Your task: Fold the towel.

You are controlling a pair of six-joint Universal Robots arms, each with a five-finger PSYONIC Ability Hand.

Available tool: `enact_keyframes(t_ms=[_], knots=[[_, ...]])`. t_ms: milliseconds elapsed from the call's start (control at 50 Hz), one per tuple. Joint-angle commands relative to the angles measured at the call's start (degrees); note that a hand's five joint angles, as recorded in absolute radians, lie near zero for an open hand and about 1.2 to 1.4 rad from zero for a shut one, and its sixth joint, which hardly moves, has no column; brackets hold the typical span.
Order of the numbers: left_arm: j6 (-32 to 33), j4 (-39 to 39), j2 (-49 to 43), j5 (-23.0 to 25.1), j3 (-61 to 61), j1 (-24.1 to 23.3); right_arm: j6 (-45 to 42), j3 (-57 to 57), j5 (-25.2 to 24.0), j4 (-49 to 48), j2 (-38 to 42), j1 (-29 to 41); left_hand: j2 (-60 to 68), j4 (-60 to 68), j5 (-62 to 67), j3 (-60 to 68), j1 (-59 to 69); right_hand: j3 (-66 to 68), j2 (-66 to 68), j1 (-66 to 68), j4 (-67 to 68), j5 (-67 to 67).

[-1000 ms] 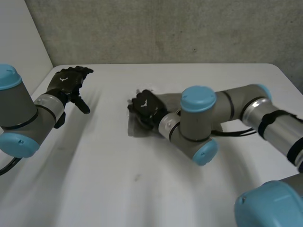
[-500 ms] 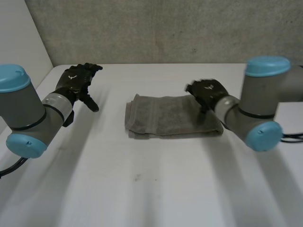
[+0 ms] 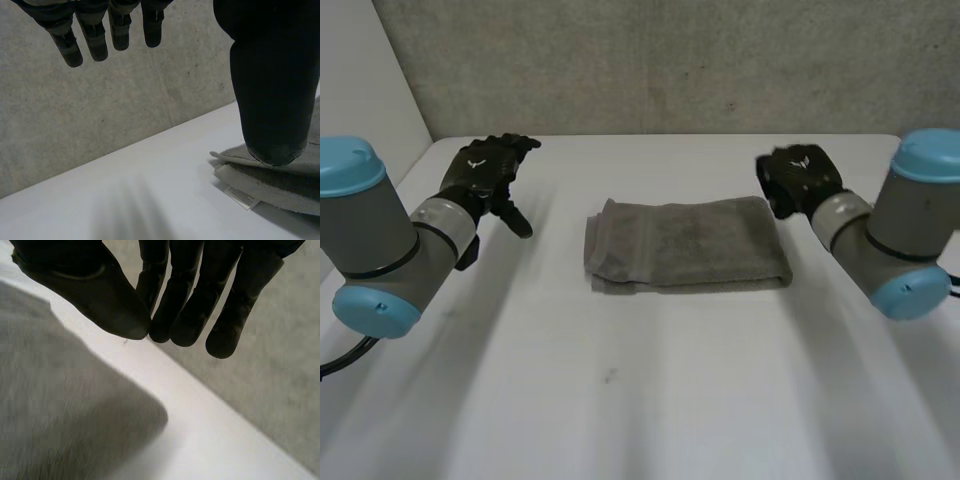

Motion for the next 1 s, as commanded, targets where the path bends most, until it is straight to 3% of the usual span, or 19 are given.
enact_keyframes(t_ms=[20,40,80,120,380,480,520,700,760,800,860,900,1000], knots=[[-0.3,0.1,2.0,0.1,-2.2,0.1,0.5,-4.7,0.6,3.7,1.6,5.7,0.5,0.5,-1.5,0.4,0.2,3.4,3.2,2.5,3.0,2.2],[-0.3,0.1,2.0,0.1,-2.2,0.1,0.5,-4.7,0.6,3.7,1.6,5.7,0.5,0.5,-1.5,0.4,0.2,3.4,3.2,2.5,3.0,2.2],[-1.0,0.2,2.3,0.2,-3.0,0.1,0.6,-3.4,1.0,5.2,2.0,5.2,0.5,0.5,-1.5,0.4,0.2,-37.0,-37.3,-37.9,-37.4,-38.2],[-1.2,0.2,2.3,0.3,-3.2,0.1,0.7,-2.1,1.1,6.0,2.0,4.6,0.5,0.5,-1.5,0.4,0.2,-37.4,-37.6,-38.3,-37.8,-38.6],[-1.3,0.5,2.0,0.3,-3.2,0.1,0.5,13.1,0.2,1.4,0.5,-2.0,0.5,0.5,-1.5,0.4,0.2,-33.2,-33.4,-34.1,-33.6,-34.4],[-1.3,0.5,1.7,0.3,-3.2,0.1,-0.3,14.6,0.5,-2.9,1.5,-2.5,0.5,0.5,-1.5,0.4,0.2,-21.3,-21.5,-22.1,-21.6,-22.5],[-1.3,0.5,1.6,0.3,-3.3,0.1,-0.4,14.1,0.9,-5.1,2.4,-2.7,0.5,0.5,-1.5,0.4,0.2,1.5,1.2,0.6,1.1,0.3],[-1.3,0.5,1.7,0.2,-3.3,0.1,-6.3,8.4,0.5,-6.2,0.3,-1.6,0.5,0.5,-1.5,0.4,0.2,3.4,3.2,2.5,3.0,2.2],[-1.3,0.5,1.9,0.2,-3.2,0.1,-10.8,3.8,-0.1,-5.4,1.0,1.5,0.5,0.5,-1.5,0.4,0.2,3.4,3.2,2.5,3.0,2.2],[-1.3,0.5,2.0,0.2,-3.2,0.1,-14.6,-1.6,-2.3,-3.8,3.7,9.2,0.5,0.5,-1.5,0.4,0.2,3.4,3.2,2.5,3.0,2.2],[-1.3,0.5,2.1,0.2,-3.2,0.1,-16.4,-4.7,-3.8,-2.7,5.8,13.2,0.5,0.5,-1.5,0.4,0.2,3.4,3.2,2.5,3.0,2.2],[-1.3,0.5,2.2,0.1,-3.2,0.1,-19.7,-9.5,-7.5,0.6,9.9,18.1,0.5,0.5,-1.5,0.4,0.2,3.4,3.2,2.5,3.0,2.2],[-1.3,0.4,2.2,-0.1,-2.3,0.1,-22.5,-14.0,-14.8,5.7,15.4,20.8,0.5,0.5,-1.5,0.4,0.2,3.4,3.2,2.5,3.0,2.2]])
